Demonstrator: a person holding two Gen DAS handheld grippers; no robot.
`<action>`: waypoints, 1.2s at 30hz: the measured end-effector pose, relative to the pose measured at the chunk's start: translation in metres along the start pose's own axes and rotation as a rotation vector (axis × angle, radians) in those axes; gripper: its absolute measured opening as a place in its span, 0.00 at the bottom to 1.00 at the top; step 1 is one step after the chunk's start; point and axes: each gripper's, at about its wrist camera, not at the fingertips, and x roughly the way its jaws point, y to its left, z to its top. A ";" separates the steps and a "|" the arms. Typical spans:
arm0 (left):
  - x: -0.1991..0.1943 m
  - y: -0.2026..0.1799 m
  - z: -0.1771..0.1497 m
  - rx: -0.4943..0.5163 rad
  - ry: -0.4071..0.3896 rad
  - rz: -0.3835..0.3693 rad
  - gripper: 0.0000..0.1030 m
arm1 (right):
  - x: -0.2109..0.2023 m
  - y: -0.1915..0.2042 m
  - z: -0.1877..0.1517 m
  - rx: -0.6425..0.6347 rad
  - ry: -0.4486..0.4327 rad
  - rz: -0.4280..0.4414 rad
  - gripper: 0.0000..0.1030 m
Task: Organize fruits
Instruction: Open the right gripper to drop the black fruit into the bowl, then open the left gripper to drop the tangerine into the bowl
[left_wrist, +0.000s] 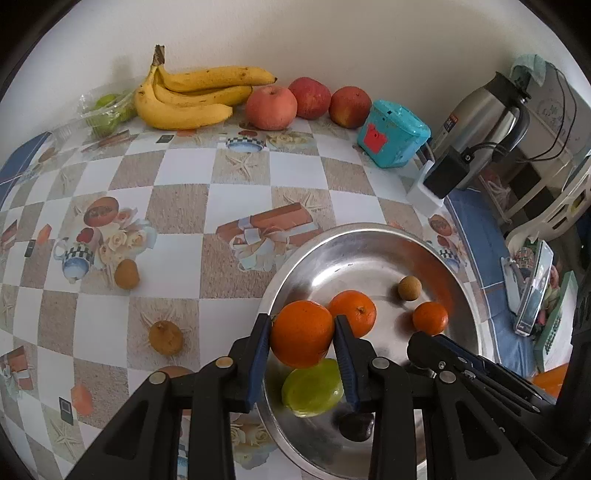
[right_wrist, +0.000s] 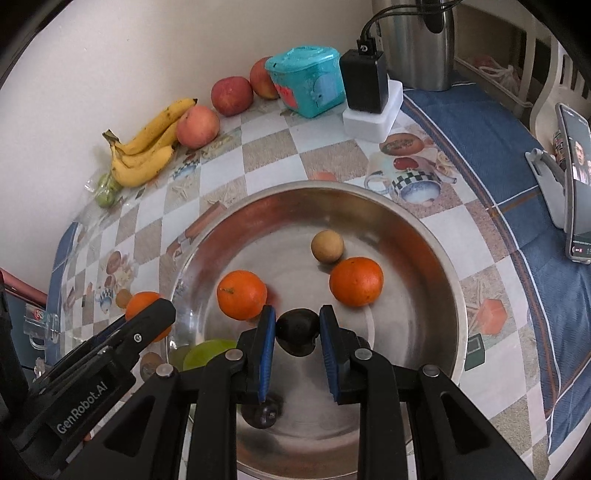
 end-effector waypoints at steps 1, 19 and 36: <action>0.001 0.000 0.000 0.001 0.003 -0.001 0.36 | 0.002 -0.001 -0.001 0.001 0.007 -0.001 0.25; 0.004 -0.006 -0.001 0.026 0.025 -0.009 0.40 | 0.005 0.000 -0.002 -0.001 0.029 -0.016 0.35; -0.028 0.013 0.011 -0.059 0.008 0.052 0.43 | -0.032 0.010 0.007 -0.013 -0.078 -0.002 0.35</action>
